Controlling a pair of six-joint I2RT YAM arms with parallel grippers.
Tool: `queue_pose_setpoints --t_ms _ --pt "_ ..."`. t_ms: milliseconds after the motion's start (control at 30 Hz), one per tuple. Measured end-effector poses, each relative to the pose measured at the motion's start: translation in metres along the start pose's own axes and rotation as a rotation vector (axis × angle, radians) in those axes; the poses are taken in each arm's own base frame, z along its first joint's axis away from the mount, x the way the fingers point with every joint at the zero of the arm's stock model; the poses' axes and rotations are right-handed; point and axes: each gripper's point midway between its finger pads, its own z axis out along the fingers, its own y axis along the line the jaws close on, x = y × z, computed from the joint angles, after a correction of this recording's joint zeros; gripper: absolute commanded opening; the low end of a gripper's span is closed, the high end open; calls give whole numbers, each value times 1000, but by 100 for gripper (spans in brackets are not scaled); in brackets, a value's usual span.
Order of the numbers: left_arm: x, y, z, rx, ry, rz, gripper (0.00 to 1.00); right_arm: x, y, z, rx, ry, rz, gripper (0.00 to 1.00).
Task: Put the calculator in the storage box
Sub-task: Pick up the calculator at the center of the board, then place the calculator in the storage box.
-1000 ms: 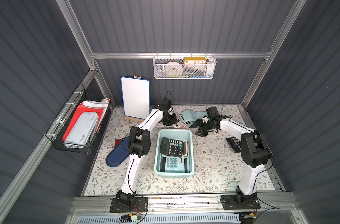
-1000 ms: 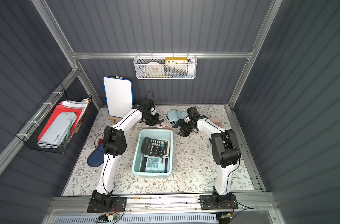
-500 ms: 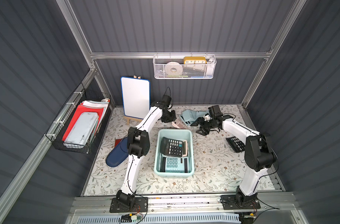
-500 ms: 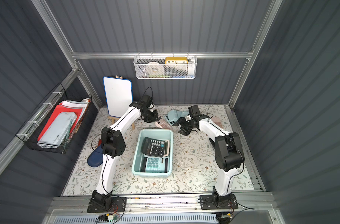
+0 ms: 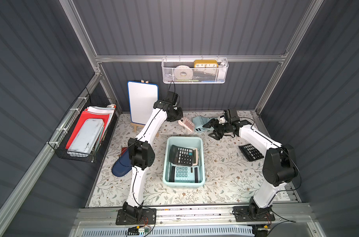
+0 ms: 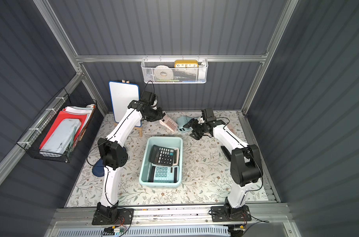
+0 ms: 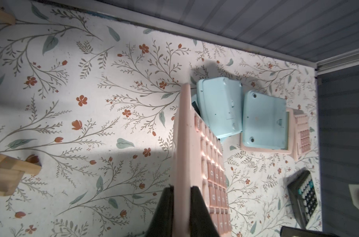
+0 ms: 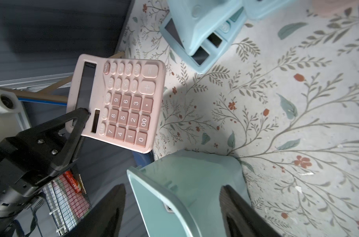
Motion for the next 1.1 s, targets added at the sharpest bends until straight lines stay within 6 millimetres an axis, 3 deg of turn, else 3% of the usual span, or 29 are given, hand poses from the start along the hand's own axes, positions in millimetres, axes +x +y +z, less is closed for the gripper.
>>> queue_pose_setpoints --t_ms 200,367,633,800,967,1033,1100 --pt "-14 -26 -41 100 -65 -30 8 -5 25 -2 -112 -9 17 76" --pt "-13 -42 -69 186 -90 -57 8 -8 40 0 -221 -6 66 74" --pt "-5 -52 -83 262 -85 -92 7 -18 73 3 -448 -6 136 67" --pt "-5 -55 -81 285 -81 -99 7 -18 87 5 -520 7 162 50" --pt "-2 -57 -80 305 -76 -112 10 -16 99 1 -567 12 169 26" --pt "-2 -57 -82 312 -84 -115 18 -15 99 1 -569 15 178 16" --pt "1 -55 -83 305 -75 -134 39 -16 103 -2 -589 11 178 9"
